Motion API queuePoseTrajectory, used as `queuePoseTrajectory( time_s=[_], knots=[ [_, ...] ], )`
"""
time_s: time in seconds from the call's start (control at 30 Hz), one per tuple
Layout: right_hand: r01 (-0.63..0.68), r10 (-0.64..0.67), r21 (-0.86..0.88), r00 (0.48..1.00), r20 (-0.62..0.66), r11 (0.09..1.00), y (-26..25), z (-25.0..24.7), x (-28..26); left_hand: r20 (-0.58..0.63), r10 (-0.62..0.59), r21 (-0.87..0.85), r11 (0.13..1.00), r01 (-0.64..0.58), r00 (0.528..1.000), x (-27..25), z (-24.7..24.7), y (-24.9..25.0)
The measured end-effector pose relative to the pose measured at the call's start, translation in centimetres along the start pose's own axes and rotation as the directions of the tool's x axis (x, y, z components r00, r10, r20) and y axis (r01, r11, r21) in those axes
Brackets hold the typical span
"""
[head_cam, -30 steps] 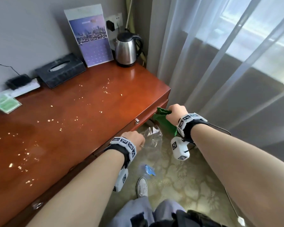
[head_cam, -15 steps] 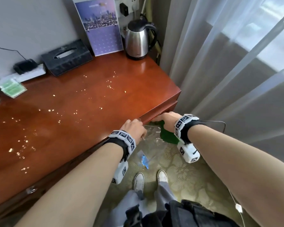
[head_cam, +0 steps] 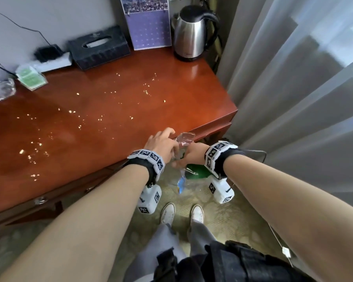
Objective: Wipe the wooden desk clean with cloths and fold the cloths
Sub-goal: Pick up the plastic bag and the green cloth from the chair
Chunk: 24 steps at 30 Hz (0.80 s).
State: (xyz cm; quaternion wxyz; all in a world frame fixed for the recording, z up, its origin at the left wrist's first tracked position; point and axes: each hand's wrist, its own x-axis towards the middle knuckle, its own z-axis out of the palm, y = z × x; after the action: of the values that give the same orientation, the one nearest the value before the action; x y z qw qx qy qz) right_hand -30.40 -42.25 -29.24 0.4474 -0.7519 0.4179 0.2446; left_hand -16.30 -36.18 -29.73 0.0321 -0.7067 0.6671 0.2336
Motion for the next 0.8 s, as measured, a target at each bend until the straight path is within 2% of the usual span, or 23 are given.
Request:
queuePoseTrajectory(
  time_s=[0.07,0.2,0.27,0.33,0.43,0.5,0.53,0.57,0.67,0.73,0.8],
  knots=[
    [0.027,-0.027,0.015,1.0,0.002,1.0,-0.1,0.1,0.3,-0.002,-0.038,-0.056,0.998,0.038,0.999,-0.2,0.1,-0.1],
    [0.006,-0.019,-0.189,0.998,-0.066,0.982,-0.7,0.6,0.9,-0.035,-0.108,-0.156,0.983,0.101,0.994,-0.6,0.7,-0.1],
    [0.021,-0.044,-0.242,0.995,-0.09,0.97,-1.0,0.6,1.1,-0.085,-0.186,-0.301,0.941,0.152,0.979,-1.0,1.2,0.3],
    [0.015,-0.04,-0.222,0.993,-0.109,0.975,-1.0,0.5,1.3,-0.049,-0.35,-0.481,0.829,0.285,0.936,-1.2,1.5,0.4],
    [0.028,-0.057,-0.246,0.992,-0.116,0.969,-1.5,0.0,1.3,0.216,-0.514,-0.615,0.589,0.525,0.83,-1.0,0.9,0.8],
    [0.056,-0.088,-0.296,0.992,-0.096,0.954,-1.9,-0.3,1.2,0.419,-0.501,-0.694,0.361,0.623,0.757,-1.3,-0.3,1.5],
    [0.077,-0.112,-0.317,0.989,-0.094,0.945,-2.0,-0.4,1.1,0.489,-0.466,-0.708,0.281,0.648,0.737,-1.4,-0.8,1.7],
    [0.083,-0.119,-0.322,0.989,-0.093,0.943,-2.2,-0.5,1.1,0.52,-0.438,-0.718,0.241,0.653,0.733,-1.4,-1.1,2.0],
    [0.122,-0.161,-0.332,0.983,-0.092,0.935,-2.2,-0.3,1.4,0.502,-0.468,-0.738,0.206,0.642,0.727,-1.4,-1.3,2.5],
    [0.14,-0.177,-0.356,0.981,-0.073,0.924,-2.1,0.0,1.3,0.466,-0.535,-0.721,0.232,0.653,0.705,-1.3,-0.8,2.6],
    [0.161,-0.197,-0.366,0.978,-0.063,0.917,-2.1,0.2,1.2,0.416,-0.576,-0.699,0.293,0.652,0.704,-1.4,-0.1,2.2]
  ],
)
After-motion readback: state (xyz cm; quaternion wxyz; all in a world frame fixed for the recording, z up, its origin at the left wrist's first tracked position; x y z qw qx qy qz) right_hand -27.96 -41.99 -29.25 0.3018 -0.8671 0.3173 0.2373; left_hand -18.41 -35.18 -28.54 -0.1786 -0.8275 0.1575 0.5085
